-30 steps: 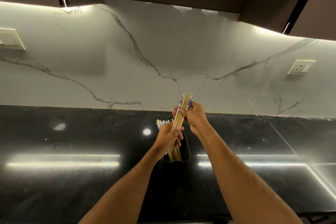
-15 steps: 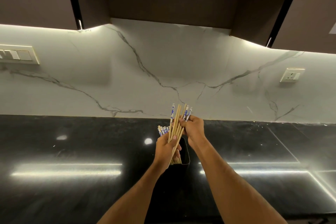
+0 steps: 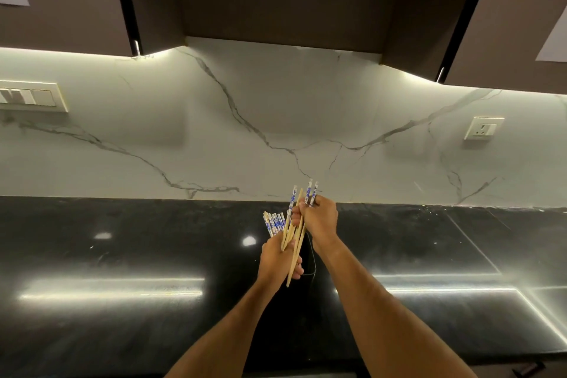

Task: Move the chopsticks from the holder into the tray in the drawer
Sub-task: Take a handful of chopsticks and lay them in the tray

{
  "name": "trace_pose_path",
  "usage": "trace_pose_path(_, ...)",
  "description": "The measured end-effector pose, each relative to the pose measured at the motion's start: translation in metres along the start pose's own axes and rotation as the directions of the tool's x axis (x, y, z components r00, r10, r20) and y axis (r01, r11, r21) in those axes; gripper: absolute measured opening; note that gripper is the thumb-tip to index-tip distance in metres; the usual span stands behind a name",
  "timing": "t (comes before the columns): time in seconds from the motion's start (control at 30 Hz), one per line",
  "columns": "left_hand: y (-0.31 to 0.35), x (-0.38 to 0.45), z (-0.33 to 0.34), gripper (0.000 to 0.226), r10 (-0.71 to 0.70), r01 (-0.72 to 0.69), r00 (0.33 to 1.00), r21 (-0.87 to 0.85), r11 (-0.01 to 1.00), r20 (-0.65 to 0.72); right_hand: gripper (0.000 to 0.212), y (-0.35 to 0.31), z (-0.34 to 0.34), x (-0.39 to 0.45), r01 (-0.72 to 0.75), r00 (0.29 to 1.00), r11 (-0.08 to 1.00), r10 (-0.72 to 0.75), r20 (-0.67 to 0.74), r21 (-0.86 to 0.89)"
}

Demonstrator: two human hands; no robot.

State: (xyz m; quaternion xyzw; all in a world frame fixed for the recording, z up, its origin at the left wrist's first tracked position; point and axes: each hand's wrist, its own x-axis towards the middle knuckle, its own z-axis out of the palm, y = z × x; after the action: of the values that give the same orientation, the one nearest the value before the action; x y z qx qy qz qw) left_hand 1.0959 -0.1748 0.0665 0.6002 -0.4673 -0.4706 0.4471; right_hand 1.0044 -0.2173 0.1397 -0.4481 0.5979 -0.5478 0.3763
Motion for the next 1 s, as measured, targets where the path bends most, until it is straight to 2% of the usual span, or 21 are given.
trace_pose_path(0.1,-0.001,0.0,0.002,0.022,-0.052,0.052,0.999,0.027,0.998,-0.004,0.016,0.003,-0.002,-0.001,-0.062,0.998,0.998,0.062,0.004,0.022)
trace_pose_path(0.23,-0.006,-0.004,0.002,0.016,0.043,-0.046,0.999,0.137,0.989,0.026,0.012,0.007,-0.003,0.0,-0.139,0.99,0.989,0.14,0.015,-0.043)
trace_pose_path(0.3,-0.005,-0.005,0.001,0.014,0.034,-0.038,0.999,0.164,0.986,0.026,0.007,0.007,0.0,-0.002,-0.164,0.985,0.985,0.167,0.054,-0.048)
trace_pose_path(0.37,-0.004,-0.006,0.002,0.013,-0.011,0.005,0.999,0.142,0.99,0.041,0.006,0.007,0.002,-0.003,-0.169,0.983,0.985,0.172,0.069,-0.045)
trace_pose_path(0.47,-0.001,-0.008,-0.002,0.024,-0.094,0.089,0.992,0.06,0.994,0.082,0.005,0.005,-0.002,-0.004,-0.165,0.985,0.986,0.165,0.042,0.002)
trace_pose_path(0.53,-0.004,-0.008,-0.008,0.024,-0.087,0.077,0.989,0.088,0.993,0.122,0.003,-0.002,-0.009,-0.003,-0.156,0.988,0.984,0.156,0.009,0.082)
trace_pose_path(0.63,-0.011,-0.01,-0.017,0.023,-0.137,0.125,0.98,0.094,0.988,0.143,0.009,-0.023,-0.024,0.004,-0.085,0.994,0.977,0.098,-0.058,0.193)
trace_pose_path(0.73,-0.016,-0.011,-0.025,0.029,-0.21,0.217,0.968,-0.041,0.975,0.135,0.016,-0.054,-0.038,0.01,0.164,0.984,0.946,-0.137,-0.112,0.281)
trace_pose_path(0.8,-0.012,-0.01,-0.027,0.03,-0.227,0.26,0.957,-0.185,0.948,0.183,0.017,-0.067,-0.041,0.005,0.397,0.918,0.895,-0.387,-0.089,0.203)
trace_pose_path(0.87,-0.002,-0.007,-0.028,0.029,-0.239,0.32,0.934,-0.324,0.891,0.264,0.025,-0.066,-0.038,-0.006,0.586,0.802,0.806,-0.592,0.076,0.088)
trace_pose_path(0.93,0.013,-0.004,-0.029,0.027,-0.247,0.387,0.908,-0.453,0.803,0.338,0.03,-0.051,-0.034,-0.017,0.778,0.601,0.627,-0.719,0.349,-0.049)
trace_pose_path(1.0,0.029,0.0,-0.032,0.025,-0.196,0.408,0.898,-0.577,0.708,0.395,0.023,-0.032,-0.033,-0.023,0.922,0.361,0.37,-0.708,0.607,-0.116)
